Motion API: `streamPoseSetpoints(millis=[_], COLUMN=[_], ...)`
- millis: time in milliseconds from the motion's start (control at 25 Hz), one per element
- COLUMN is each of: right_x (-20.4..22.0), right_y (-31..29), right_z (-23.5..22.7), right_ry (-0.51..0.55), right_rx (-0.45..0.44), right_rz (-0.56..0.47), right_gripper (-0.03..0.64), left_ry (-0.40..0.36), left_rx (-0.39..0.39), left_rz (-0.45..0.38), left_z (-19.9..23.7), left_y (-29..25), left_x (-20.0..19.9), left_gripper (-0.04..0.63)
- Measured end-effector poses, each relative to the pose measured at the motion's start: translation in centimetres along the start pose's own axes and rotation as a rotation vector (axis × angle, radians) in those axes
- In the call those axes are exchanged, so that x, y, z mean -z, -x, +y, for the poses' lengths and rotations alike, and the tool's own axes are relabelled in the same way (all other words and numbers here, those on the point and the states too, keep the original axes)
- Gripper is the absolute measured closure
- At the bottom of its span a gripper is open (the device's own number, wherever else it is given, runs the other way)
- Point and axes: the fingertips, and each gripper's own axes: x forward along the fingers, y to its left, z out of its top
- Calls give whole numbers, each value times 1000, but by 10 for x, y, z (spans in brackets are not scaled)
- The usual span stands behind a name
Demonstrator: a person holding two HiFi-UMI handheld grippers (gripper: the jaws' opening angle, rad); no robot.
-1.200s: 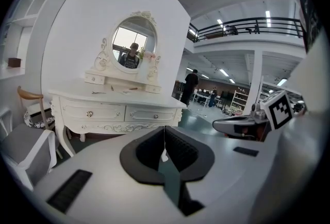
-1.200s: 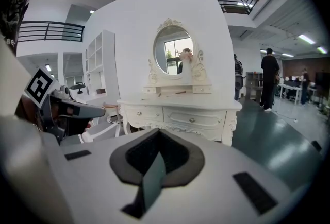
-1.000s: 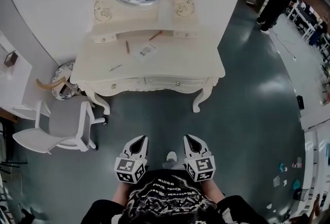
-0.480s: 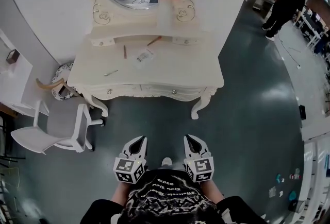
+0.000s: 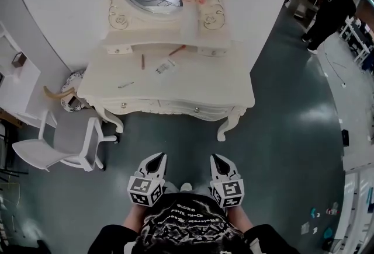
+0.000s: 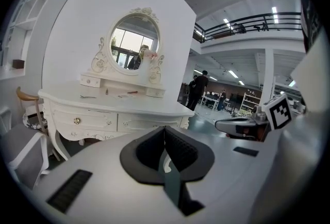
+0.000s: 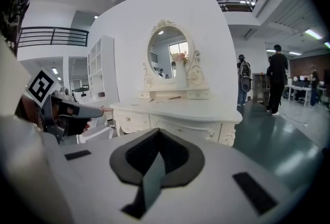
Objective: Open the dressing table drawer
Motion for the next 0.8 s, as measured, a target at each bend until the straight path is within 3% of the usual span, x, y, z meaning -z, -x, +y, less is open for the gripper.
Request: streamPoseSetpoints(millis=[320,480,800], right_x=[1,6,-1], right_y=[1,1,-9], right_z=[-2,-6,-20], right_ry=[-4,-60,-35], right_rx=[-23,-44,-11], right_rz=[10,28,32], right_gripper=[607,607,607], left_ry=[2,18,25], left_rx=[-17,-22,-16], left_rz=[33,19,24], left_z=[1,2,9], left_y=[-4,-9,-26], left_x=[5,3,-1], left_gripper=[578,578,578])
